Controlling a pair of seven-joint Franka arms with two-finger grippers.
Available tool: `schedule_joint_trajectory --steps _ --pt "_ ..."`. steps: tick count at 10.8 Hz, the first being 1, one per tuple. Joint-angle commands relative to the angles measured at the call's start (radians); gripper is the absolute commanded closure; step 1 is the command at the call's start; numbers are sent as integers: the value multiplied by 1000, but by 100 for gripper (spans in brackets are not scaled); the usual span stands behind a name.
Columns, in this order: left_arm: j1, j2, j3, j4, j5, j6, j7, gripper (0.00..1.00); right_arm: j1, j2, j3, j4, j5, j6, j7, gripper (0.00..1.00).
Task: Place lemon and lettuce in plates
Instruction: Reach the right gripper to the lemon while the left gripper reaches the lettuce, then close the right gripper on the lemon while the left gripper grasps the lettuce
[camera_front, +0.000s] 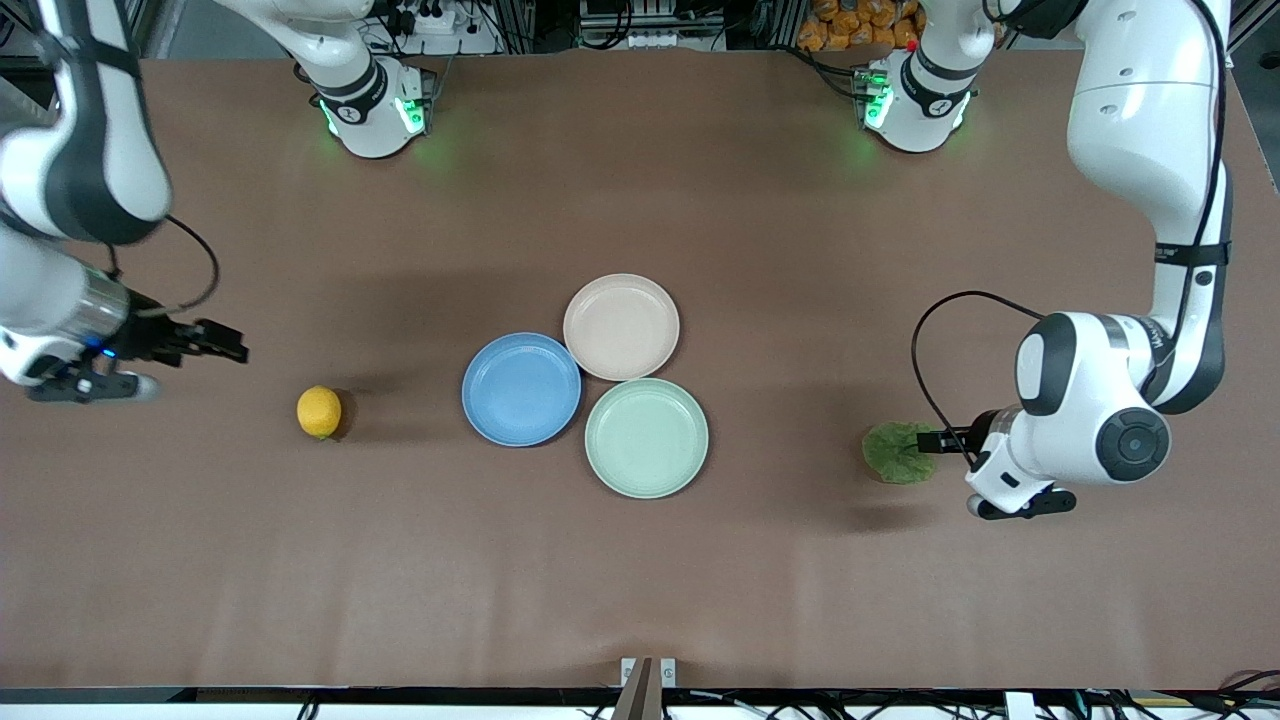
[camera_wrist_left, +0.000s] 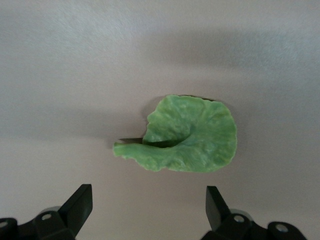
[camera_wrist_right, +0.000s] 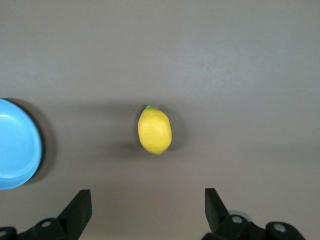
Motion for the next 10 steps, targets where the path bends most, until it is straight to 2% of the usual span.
schedule_joint_trajectory --steps 1,5,10 --pt "-21 37 7 -9 -4 51 1 0 10 56 0 -83 19 155 3 0" --pt "-21 50 7 -60 -2 132 3 0 23 131 3 -203 10 394 15 0" --pt "-19 80 6 -58 -5 145 12 0 35 227 3 -201 -7 522 11 0"
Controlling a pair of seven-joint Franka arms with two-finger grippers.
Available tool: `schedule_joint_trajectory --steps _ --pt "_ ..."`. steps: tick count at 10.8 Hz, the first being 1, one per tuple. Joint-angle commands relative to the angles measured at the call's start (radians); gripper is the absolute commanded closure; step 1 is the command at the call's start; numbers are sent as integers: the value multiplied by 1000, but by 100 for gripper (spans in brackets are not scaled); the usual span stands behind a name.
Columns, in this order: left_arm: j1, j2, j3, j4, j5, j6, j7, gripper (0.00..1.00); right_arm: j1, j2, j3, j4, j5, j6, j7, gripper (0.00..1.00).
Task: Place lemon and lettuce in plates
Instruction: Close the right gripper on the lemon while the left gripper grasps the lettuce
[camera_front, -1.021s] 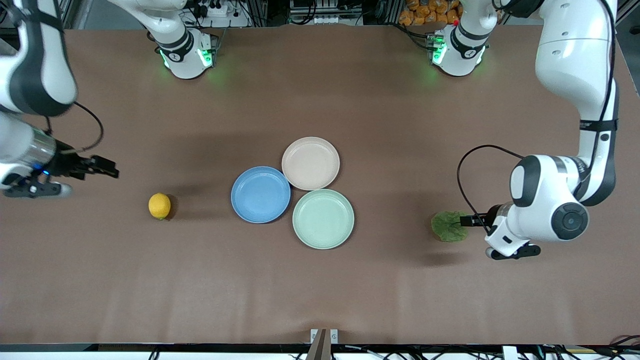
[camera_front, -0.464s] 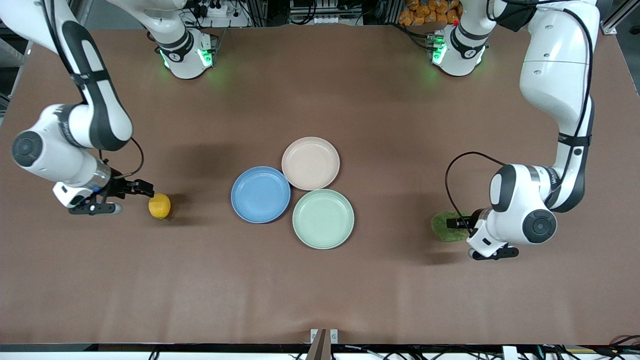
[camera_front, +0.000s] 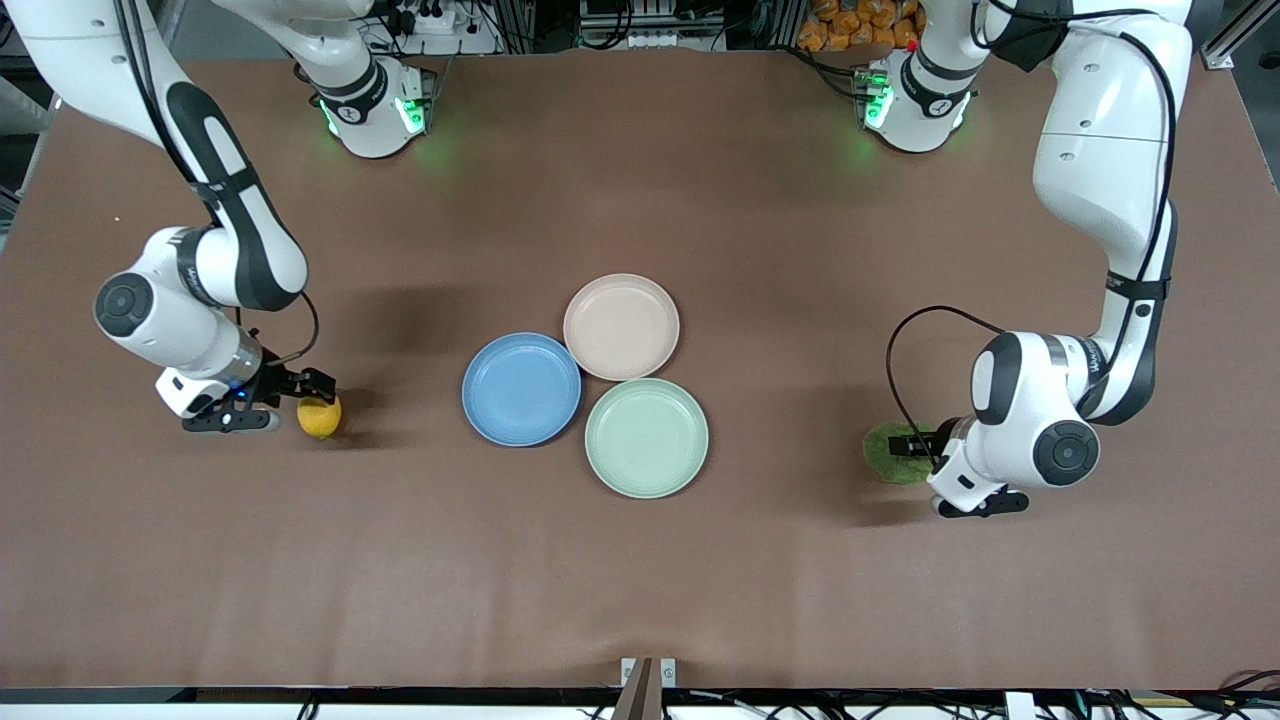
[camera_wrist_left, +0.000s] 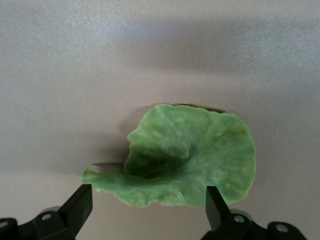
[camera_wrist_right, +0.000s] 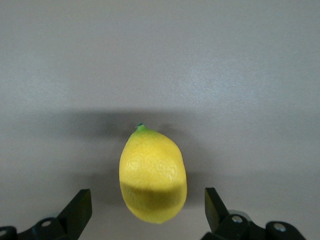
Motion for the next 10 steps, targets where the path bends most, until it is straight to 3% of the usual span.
schedule_joint_trajectory --steps 1,3,6,8,9,10 --pt "-3 6 5 -4 -5 22 12 0 2 37 2 -4 -7 57 8 0" --pt "-2 14 5 -4 -5 33 12 0 3 71 2 -2 -8 110 6 0" --pt "0 17 5 -4 -5 36 12 0 0 84 0 1 -39 123 5 26" --pt "1 17 5 -4 -10 36 12 5 0 87 0 1 -46 130 3 86" --pt "3 17 5 -6 -10 36 12 14 -1 85 0 3 -47 128 3 100" --pt "3 17 5 -7 -12 36 14 22 -4 84 0 4 -48 128 3 100"
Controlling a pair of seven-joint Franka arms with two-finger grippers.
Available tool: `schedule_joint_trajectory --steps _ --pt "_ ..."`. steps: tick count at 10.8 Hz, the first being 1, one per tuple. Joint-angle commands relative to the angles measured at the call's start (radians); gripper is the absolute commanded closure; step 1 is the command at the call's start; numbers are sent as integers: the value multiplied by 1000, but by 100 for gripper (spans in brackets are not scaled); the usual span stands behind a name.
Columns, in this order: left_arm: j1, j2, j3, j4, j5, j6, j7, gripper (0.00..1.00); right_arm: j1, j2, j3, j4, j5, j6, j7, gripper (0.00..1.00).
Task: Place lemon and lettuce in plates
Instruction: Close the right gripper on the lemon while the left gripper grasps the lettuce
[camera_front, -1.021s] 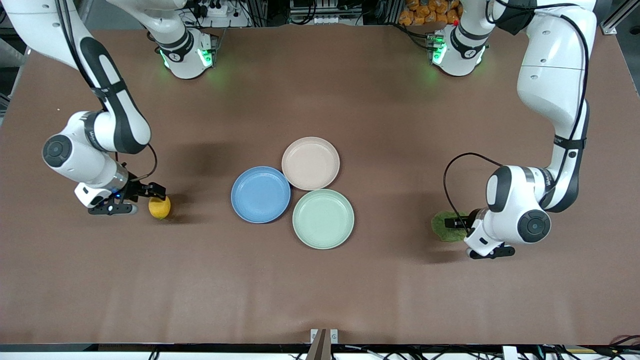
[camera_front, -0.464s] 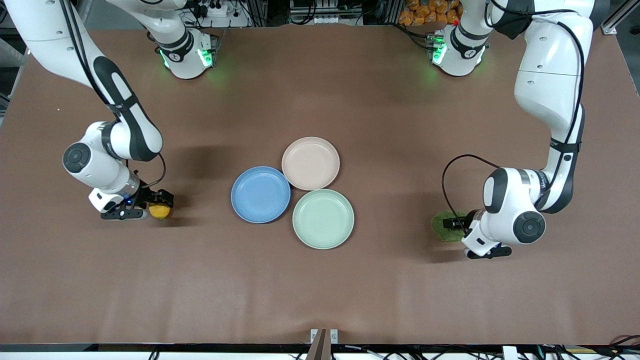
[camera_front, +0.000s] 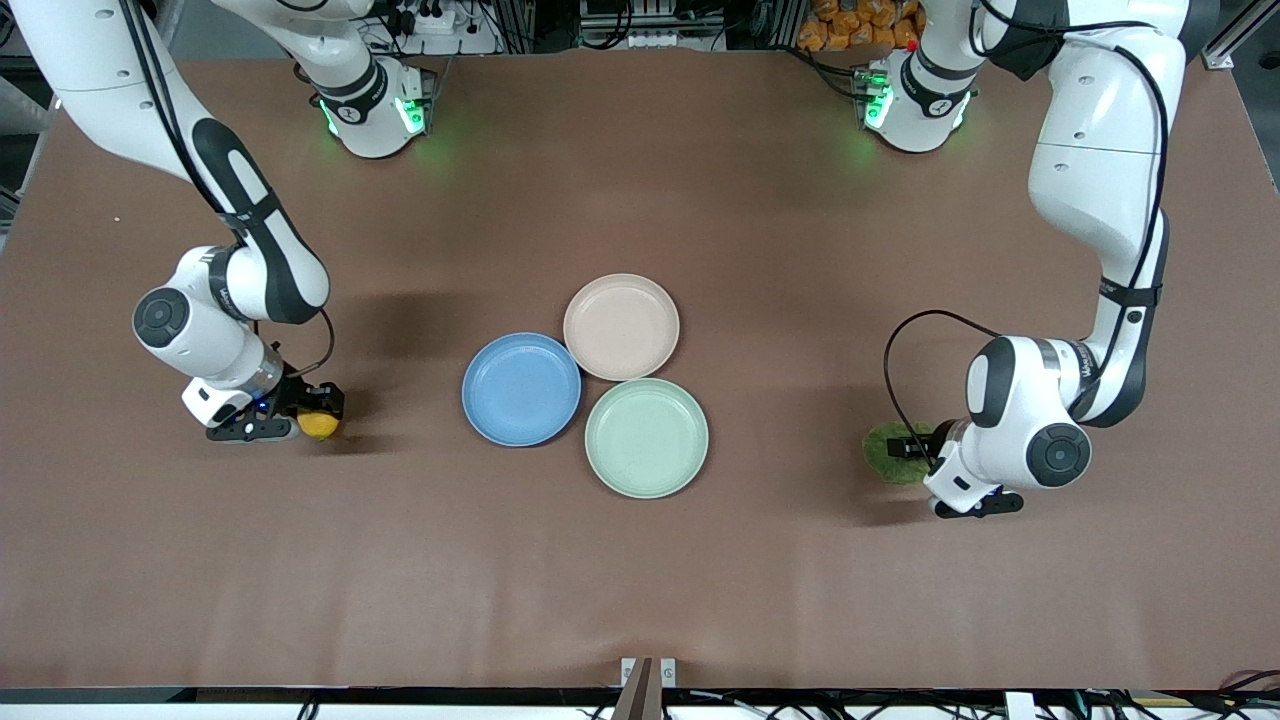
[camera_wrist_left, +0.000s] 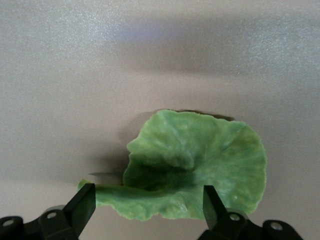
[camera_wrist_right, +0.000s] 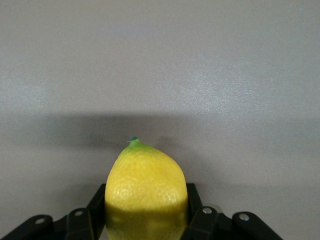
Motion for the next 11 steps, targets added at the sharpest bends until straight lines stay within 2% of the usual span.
schedule_joint_trajectory --steps 1,2,4,7,9,11 --pt "2 -2 3 -8 -12 13 14 29 -9 1 0 7 -23 8 5 100" --pt "4 -2 2 -8 -12 13 15 32 -18 -24 -3 8 -21 -4 3 100" --pt "7 -2 2 -8 -15 13 18 33 -32 -82 -1 36 -20 -89 14 100" --pt "7 -8 0 -8 -16 13 18 52 -33 -142 -3 143 -20 -353 14 100" --pt "10 -8 0 -8 -16 13 18 64 -35 -157 -3 183 -18 -435 17 100" --pt "10 -11 0 -8 -18 12 17 84 -37 -160 -4 214 -14 -481 19 100"
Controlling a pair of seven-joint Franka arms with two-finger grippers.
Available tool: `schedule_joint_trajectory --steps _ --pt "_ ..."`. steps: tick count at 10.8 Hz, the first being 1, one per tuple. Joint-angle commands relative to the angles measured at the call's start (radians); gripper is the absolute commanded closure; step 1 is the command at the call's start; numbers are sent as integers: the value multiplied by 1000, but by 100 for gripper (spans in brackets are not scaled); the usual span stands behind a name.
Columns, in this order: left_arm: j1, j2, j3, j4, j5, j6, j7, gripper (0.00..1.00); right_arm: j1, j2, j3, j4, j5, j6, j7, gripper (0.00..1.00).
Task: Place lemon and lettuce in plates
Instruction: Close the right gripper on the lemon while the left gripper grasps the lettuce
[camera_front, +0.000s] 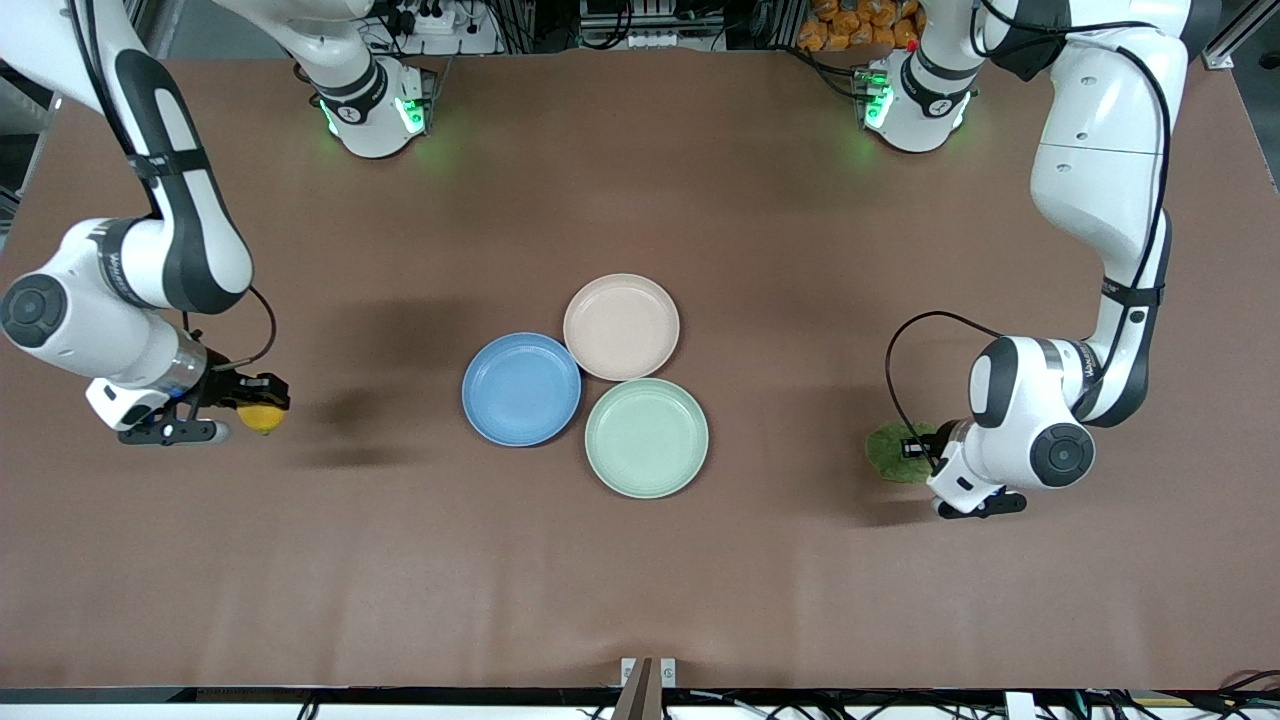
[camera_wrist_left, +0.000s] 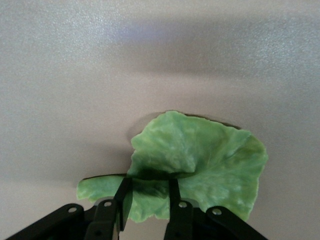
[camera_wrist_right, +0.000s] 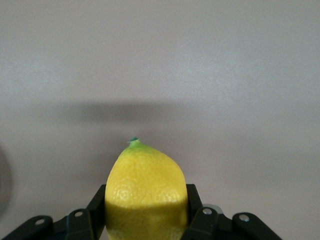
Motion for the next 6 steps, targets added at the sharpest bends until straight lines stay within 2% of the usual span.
schedule_joint_trajectory --steps 1,4,5,6 --pt "4 -12 0 -6 -18 6 14 87 -12 -7 7 43 -10 -74 19 100" --pt "4 -16 0 -5 -18 3 9 94 -14 -19 10 90 -7 -154 23 100" --pt "4 -16 0 -5 -18 1 7 90 -14 -20 15 94 -5 -167 43 100" --pt "1 -16 0 -3 -18 1 6 44 -12 -19 28 97 0 -168 60 100"
